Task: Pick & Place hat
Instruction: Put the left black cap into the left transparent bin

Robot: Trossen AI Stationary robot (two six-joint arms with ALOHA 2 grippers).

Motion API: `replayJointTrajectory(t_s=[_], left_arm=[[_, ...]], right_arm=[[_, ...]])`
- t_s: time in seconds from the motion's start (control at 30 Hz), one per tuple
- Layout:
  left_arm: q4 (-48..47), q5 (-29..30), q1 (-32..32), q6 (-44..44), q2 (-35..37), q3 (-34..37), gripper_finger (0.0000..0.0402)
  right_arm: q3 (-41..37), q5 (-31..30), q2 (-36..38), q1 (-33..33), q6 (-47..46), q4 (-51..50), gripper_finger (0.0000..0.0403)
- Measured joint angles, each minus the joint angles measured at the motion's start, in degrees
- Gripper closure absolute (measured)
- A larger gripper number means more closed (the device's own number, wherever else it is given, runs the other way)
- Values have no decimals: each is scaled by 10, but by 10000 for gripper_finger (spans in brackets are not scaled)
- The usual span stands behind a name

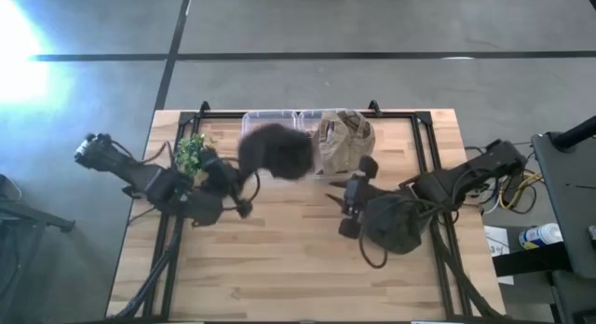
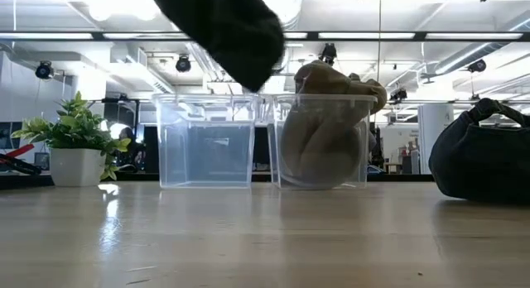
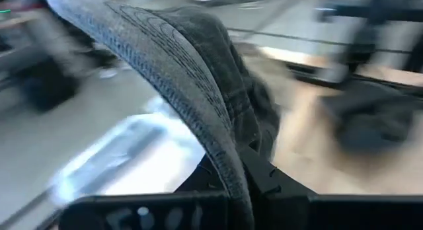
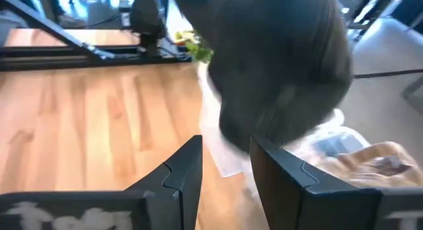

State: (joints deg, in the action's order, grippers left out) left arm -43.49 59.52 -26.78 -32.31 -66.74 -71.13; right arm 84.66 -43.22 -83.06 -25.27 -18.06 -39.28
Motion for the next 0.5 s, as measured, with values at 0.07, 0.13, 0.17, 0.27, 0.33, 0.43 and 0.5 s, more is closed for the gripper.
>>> replayJointTrajectory(t_s=[0.07, 0.13, 0.17, 0.27, 0.33, 0.43, 0.5], left_arm=[[-92, 19, 22, -83, -3, -33, 397], [-175, 18, 52, -179, -4, -54, 397], [-207, 13, 67, -219, -5, -59, 397], [-237, -26, 117, -276, -6, -54, 397], [-213, -76, 151, -272, -6, -41, 392], [-136, -150, 193, -224, -13, -12, 389], [-73, -197, 215, -197, -18, 12, 390]], right_arm=[[-5, -5, 4, 4, 0, -3, 280], [-8, -5, 4, 10, -9, -17, 280], [-9, -5, 4, 14, -16, -24, 280], [-13, -5, -3, 28, -43, -37, 280], [-14, -5, -8, 38, -73, -50, 280], [-14, 6, -10, 53, -139, -77, 280], [-14, 34, -9, 65, -186, -101, 280]])
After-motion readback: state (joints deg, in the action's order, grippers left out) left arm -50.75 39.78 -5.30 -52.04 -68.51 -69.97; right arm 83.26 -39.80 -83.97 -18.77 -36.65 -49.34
